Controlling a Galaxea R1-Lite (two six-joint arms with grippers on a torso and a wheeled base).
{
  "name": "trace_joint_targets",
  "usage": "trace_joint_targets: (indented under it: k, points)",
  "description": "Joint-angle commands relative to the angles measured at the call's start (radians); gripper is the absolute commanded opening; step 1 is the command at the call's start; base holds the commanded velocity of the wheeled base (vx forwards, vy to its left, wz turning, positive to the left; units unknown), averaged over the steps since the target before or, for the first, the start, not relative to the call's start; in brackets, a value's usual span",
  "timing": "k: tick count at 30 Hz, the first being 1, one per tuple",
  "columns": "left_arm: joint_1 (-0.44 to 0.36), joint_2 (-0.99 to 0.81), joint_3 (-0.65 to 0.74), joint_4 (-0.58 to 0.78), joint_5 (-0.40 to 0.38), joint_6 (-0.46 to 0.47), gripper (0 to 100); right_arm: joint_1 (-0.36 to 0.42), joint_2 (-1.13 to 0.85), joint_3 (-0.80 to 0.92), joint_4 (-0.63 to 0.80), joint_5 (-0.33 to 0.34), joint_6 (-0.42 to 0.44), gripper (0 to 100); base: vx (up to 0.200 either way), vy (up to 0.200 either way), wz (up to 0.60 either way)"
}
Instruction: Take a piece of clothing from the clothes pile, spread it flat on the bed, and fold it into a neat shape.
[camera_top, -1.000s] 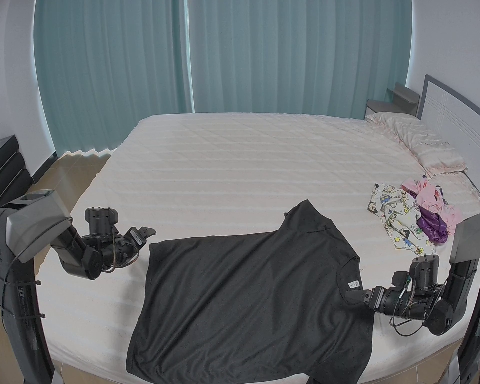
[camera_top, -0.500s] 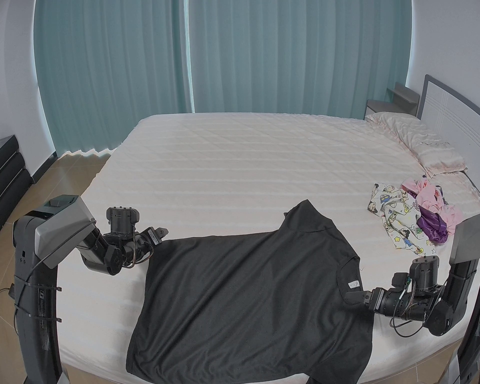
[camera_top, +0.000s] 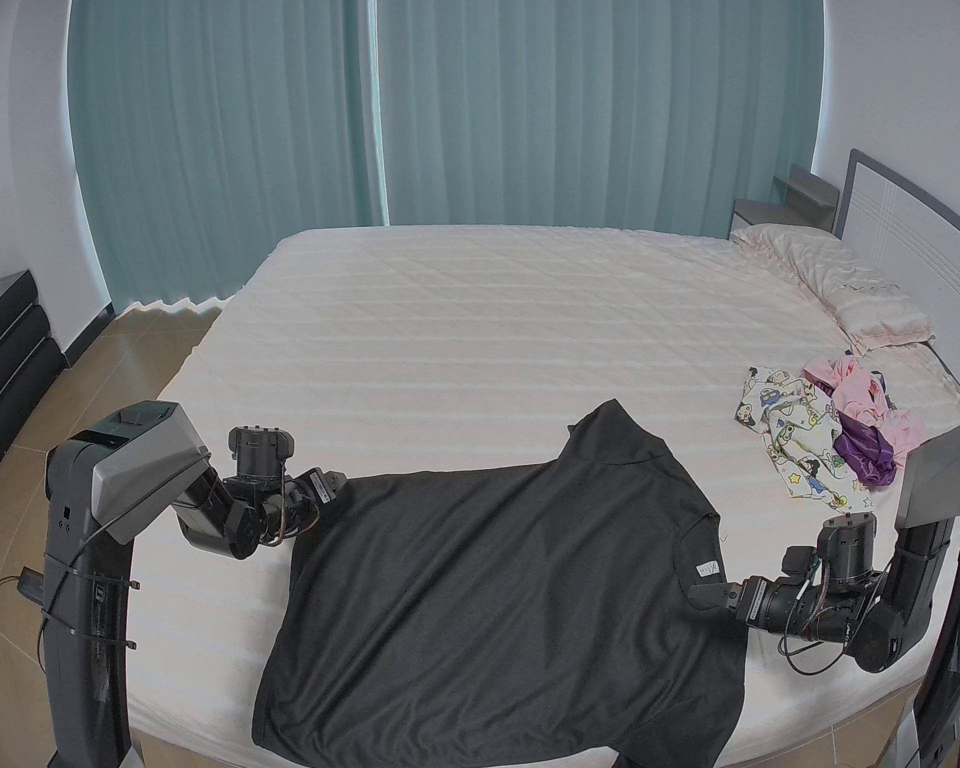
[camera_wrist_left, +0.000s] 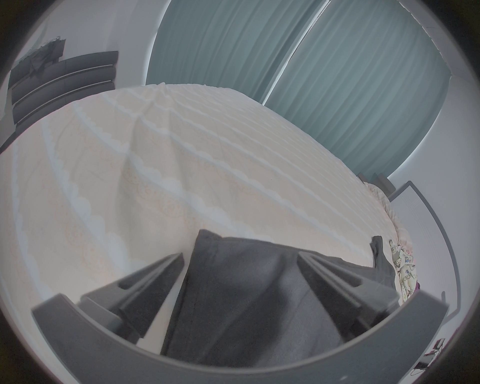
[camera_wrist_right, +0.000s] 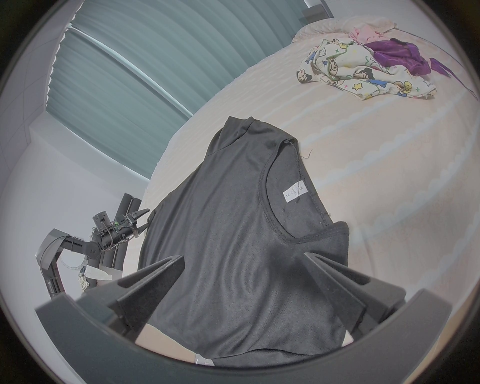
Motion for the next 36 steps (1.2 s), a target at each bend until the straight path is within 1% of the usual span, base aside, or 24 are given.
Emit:
trace_joint_targets:
  k: [1,6,12,15,20,22,24,36]
  points:
    - [0.006,0.039,-0.072,0.003,0.010,0.001,0,0.001,0.018,0.003,-0.020,-0.001,-0.001,100,0.000,0.000,0.00]
    - [0.024,0.039,-0.114,0.003,0.012,0.001,0,0.001,0.021,0.006,-0.031,-0.001,0.001,100,0.000,0.000,0.00]
    - [0.046,0.043,-0.181,0.023,0.033,0.002,0,0.001,0.021,0.006,-0.031,-0.001,0.001,100,0.000,0.000,0.00]
    - [0.058,0.050,-0.240,0.067,0.055,0.002,0,0.001,0.021,0.006,-0.031,-0.001,0.001,100,0.000,0.000,0.00]
    - [0.069,0.047,-0.249,0.126,0.056,0.001,0,-0.001,0.023,0.006,-0.031,-0.001,0.001,100,0.000,0.000,0.00]
    - [0.070,0.047,-0.252,0.126,0.056,0.001,0,-0.001,0.023,0.006,-0.031,-0.001,0.001,100,0.000,0.000,0.00]
    - [0.089,0.056,-0.307,0.133,0.056,-0.001,0,0.001,0.024,0.007,-0.031,-0.001,0.001,100,0.000,0.000,0.00]
    - [0.119,0.109,-0.390,0.135,0.059,0.001,0,0.001,0.038,0.004,-0.033,-0.001,-0.001,100,0.000,0.000,0.00]
